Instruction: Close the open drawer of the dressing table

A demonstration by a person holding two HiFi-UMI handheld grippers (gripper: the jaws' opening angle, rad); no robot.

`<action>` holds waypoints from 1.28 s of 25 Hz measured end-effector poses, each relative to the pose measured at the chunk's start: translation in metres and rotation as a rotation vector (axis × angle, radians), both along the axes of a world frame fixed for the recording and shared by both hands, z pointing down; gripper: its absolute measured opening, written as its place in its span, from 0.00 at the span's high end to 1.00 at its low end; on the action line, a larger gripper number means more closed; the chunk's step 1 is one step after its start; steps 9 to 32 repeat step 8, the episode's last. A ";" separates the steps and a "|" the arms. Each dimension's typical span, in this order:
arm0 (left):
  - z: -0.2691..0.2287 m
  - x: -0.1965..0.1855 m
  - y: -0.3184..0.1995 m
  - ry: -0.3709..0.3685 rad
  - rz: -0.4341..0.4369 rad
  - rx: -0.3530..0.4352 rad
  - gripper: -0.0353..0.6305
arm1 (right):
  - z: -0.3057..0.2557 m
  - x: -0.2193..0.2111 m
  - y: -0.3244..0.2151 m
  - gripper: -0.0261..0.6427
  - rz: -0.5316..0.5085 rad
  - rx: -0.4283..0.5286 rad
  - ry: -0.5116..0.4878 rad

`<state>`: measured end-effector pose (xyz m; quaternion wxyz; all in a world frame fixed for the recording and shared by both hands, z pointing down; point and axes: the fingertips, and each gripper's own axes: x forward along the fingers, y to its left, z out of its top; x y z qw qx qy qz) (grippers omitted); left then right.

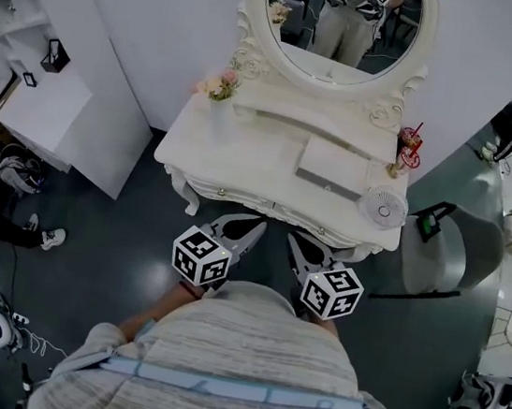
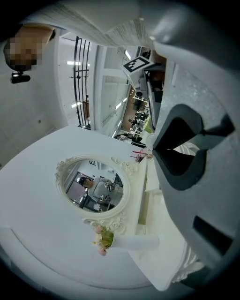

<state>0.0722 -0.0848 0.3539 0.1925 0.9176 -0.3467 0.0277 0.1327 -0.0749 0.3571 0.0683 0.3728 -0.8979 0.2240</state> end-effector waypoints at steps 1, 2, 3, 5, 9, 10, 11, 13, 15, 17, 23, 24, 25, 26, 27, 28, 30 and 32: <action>0.000 0.003 0.001 -0.001 0.009 0.000 0.93 | 0.001 0.000 0.001 0.95 -0.002 -0.003 0.000; 0.001 0.006 0.003 -0.001 0.015 0.000 0.93 | 0.001 0.000 0.002 0.95 -0.004 -0.005 0.001; 0.001 0.007 0.004 0.000 0.019 0.000 0.93 | 0.002 0.000 0.003 0.95 -0.006 -0.006 0.002; 0.001 0.010 0.004 0.005 0.022 0.003 0.93 | 0.002 0.001 0.005 0.95 -0.008 -0.005 0.001; -0.003 0.012 0.002 0.011 0.021 0.019 0.93 | 0.001 0.003 0.006 0.95 -0.009 0.002 -0.001; -0.003 0.012 0.002 0.011 0.021 0.019 0.93 | 0.001 0.003 0.006 0.95 -0.009 0.002 -0.001; -0.003 0.012 0.002 0.011 0.021 0.019 0.93 | 0.001 0.003 0.006 0.95 -0.009 0.002 -0.001; -0.003 0.012 0.002 0.011 0.021 0.019 0.93 | 0.001 0.003 0.006 0.95 -0.009 0.002 -0.001; -0.003 0.012 0.002 0.011 0.021 0.019 0.93 | 0.001 0.003 0.006 0.95 -0.009 0.002 -0.001; -0.003 0.012 0.002 0.011 0.021 0.019 0.93 | 0.001 0.003 0.006 0.95 -0.009 0.002 -0.001; -0.003 0.012 0.002 0.011 0.021 0.019 0.93 | 0.001 0.003 0.006 0.95 -0.009 0.002 -0.001; -0.003 0.012 0.002 0.011 0.021 0.019 0.93 | 0.001 0.003 0.006 0.95 -0.009 0.002 -0.001; -0.003 0.012 0.002 0.011 0.021 0.019 0.93 | 0.001 0.003 0.006 0.95 -0.009 0.002 -0.001; -0.003 0.012 0.002 0.011 0.021 0.019 0.93 | 0.001 0.003 0.006 0.95 -0.009 0.002 -0.001; -0.003 0.012 0.002 0.011 0.021 0.019 0.93 | 0.001 0.003 0.006 0.95 -0.009 0.002 -0.001; -0.003 0.012 0.002 0.011 0.021 0.019 0.93 | 0.001 0.003 0.006 0.95 -0.009 0.002 -0.001; -0.003 0.012 0.002 0.011 0.021 0.019 0.93 | 0.001 0.003 0.006 0.95 -0.009 0.002 -0.001; -0.003 0.012 0.002 0.011 0.021 0.019 0.93 | 0.001 0.003 0.006 0.95 -0.009 0.002 -0.001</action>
